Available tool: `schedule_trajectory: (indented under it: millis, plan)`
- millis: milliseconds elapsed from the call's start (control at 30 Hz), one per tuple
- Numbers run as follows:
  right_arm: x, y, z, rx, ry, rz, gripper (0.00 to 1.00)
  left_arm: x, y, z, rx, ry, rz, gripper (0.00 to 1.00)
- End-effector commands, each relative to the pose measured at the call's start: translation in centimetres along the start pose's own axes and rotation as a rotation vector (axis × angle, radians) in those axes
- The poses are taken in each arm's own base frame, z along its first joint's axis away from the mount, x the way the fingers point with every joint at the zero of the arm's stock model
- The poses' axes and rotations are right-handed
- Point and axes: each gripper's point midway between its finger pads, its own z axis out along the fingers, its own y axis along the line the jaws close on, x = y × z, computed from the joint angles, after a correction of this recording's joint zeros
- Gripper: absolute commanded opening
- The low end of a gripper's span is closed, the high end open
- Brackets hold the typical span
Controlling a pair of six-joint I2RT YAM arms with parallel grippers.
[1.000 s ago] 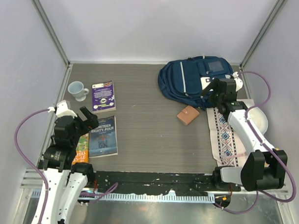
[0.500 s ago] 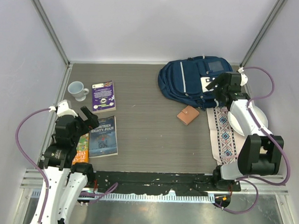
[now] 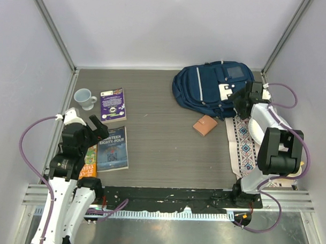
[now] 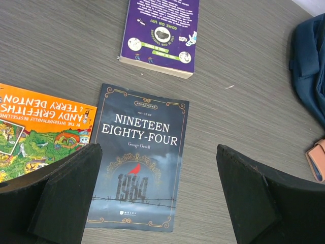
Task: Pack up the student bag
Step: Unzip the student bag at the center of the board.
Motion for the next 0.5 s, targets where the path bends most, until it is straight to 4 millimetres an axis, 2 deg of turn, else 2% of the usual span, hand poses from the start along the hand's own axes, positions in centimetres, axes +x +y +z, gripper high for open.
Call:
schedule_trajectory:
  millis: [0,200,267,467]
  plan:
    - [0.0,-0.1,-0.2,0.000,-0.022,0.081,0.83,-0.5,-0.6,0.3,0.020,-0.015,-0.003,1.00]
    - [0.4,-1.2,-0.4,0.006,-0.055,0.140,0.84,-0.2,-0.5,0.6,0.011,0.008,0.000,1.00]
    - [0.6,-1.7,0.1,0.023,-0.052,0.143,0.83,-0.1,-0.6,0.7,0.012,0.012,0.001,1.00]
    - [0.3,-1.6,2.3,0.000,-0.077,0.132,0.81,0.1,-0.6,0.8,0.012,0.028,0.004,1.00]
